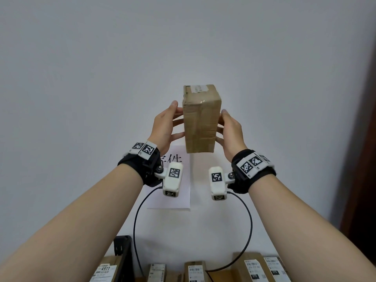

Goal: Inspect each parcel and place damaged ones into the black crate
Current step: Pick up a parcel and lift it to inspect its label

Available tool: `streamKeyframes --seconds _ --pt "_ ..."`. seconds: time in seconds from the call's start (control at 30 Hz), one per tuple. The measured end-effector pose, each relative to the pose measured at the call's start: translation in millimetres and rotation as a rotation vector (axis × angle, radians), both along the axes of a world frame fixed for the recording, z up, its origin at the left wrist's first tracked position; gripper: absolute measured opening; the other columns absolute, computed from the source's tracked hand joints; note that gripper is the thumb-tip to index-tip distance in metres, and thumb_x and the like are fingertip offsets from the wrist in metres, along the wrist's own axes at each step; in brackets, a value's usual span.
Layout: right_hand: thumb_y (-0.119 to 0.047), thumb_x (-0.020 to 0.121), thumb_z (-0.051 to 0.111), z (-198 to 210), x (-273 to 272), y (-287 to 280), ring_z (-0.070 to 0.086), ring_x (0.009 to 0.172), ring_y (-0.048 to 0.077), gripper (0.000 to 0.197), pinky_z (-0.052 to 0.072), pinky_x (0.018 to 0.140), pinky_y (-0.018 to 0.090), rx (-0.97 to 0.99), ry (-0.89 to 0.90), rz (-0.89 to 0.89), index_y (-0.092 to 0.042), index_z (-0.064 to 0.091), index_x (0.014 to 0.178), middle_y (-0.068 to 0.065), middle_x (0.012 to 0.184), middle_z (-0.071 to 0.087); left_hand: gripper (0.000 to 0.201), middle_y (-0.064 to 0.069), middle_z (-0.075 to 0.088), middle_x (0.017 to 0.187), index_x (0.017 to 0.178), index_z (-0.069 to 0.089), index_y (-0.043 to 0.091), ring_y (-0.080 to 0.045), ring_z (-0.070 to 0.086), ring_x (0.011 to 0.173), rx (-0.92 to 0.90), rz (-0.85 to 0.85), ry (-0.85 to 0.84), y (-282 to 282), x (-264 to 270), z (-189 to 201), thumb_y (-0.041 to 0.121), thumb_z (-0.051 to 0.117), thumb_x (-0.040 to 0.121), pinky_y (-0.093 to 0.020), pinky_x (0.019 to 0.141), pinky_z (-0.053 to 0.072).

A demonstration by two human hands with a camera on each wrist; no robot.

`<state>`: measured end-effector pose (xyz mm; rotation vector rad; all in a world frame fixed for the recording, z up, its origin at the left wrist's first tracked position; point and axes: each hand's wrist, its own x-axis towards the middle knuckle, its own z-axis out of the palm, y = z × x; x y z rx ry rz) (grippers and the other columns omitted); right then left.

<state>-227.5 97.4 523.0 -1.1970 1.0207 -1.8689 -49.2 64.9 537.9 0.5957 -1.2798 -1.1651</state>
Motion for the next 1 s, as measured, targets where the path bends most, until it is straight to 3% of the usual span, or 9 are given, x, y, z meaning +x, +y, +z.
streamKeyframes --seconds 0.07,0.17,0.23,0.33,0.47,0.53,0.67,0.87,1.0 --pt "-0.05 0.107 0.041 1 0 -1 0.068 0.111 0.011 0.047 0.049 0.097 0.039 0.024 0.008 0.01 -0.02 0.077 0.103 -0.01 0.113 0.077 0.043 0.006 0.076 0.113 0.12 0.071 0.018 -0.018 0.07 0.113 0.001 0.0 0.002 -4 1 -2 0.053 0.053 0.103 -0.049 0.096 0.06" --pt "-0.051 0.106 0.046 2 3 -2 0.067 0.113 0.012 0.043 0.052 0.09 0.035 0.005 0.013 0.034 -0.018 0.075 0.109 -0.007 0.118 0.076 0.042 0.008 0.075 0.118 0.124 0.072 0.022 -0.019 0.071 0.108 0.01 0.014 -0.015 -7 3 -3 0.053 0.056 0.102 -0.046 0.1 0.056" --pt "-0.047 0.104 0.054 2 3 -4 0.071 0.107 0.014 0.037 0.057 0.085 0.032 -0.026 0.002 0.037 -0.015 0.072 0.106 -0.004 0.115 0.077 0.035 0.009 0.075 0.112 0.118 0.073 0.021 -0.016 0.07 0.1 0.021 0.014 -0.002 -8 3 -3 0.049 0.059 0.101 -0.044 0.098 0.055" --pt "-0.048 0.1 0.062 2 4 -6 0.073 0.107 0.014 0.048 0.059 0.083 0.032 -0.043 -0.001 0.04 -0.005 0.068 0.119 -0.004 0.115 0.076 0.028 0.012 0.074 0.102 0.117 0.076 0.019 -0.012 0.068 0.093 0.002 0.007 -0.012 -10 4 -2 0.037 0.065 0.099 -0.038 0.088 0.057" --pt "-0.039 0.102 0.061 3 5 -5 0.071 0.109 0.016 0.034 0.059 0.078 0.03 -0.061 -0.035 0.061 -0.013 0.065 0.125 -0.005 0.122 0.073 0.028 0.011 0.074 0.101 0.12 0.075 0.016 -0.012 0.068 0.089 0.006 0.016 -0.01 -13 5 -1 0.03 0.066 0.098 -0.034 0.079 0.057" --pt "-0.036 0.103 0.06 3 5 -6 0.071 0.11 0.016 0.03 0.059 0.077 0.031 -0.061 -0.033 0.051 -0.015 0.068 0.122 -0.005 0.122 0.073 0.027 0.011 0.076 0.108 0.118 0.076 0.017 -0.014 0.07 0.098 0.009 0.017 -0.007 -15 6 -2 0.031 0.065 0.098 -0.036 0.083 0.057" --pt "-0.032 0.103 0.059 4 3 -8 0.072 0.098 0.014 0.021 0.057 0.069 0.03 -0.064 -0.055 0.025 -0.015 0.069 0.11 -0.003 0.116 0.076 0.024 0.008 0.078 0.114 0.114 0.078 0.021 -0.014 0.072 0.107 0.017 0.027 -0.013 -18 7 -5 0.032 0.066 0.098 -0.045 0.104 0.051" --pt "-0.029 0.102 0.062 4 -2 -8 0.072 0.096 0.015 0.017 0.057 0.073 0.03 -0.072 -0.048 0.04 -0.015 0.07 0.103 -0.007 0.106 0.077 0.027 0.004 0.077 0.106 0.118 0.077 0.014 -0.013 0.07 0.089 0.026 0.036 0.006 -15 4 -4 0.028 0.065 0.098 -0.031 0.071 0.053" --pt "-0.032 0.102 0.062 5 -3 -8 0.072 0.101 0.018 0.02 0.059 0.078 0.035 -0.07 -0.022 0.017 -0.013 0.069 0.102 -0.007 0.104 0.077 0.027 0.003 0.078 0.106 0.119 0.076 0.016 -0.014 0.07 0.089 0.023 0.038 -0.006 -11 1 -3 0.03 0.064 0.099 -0.03 0.066 0.053"
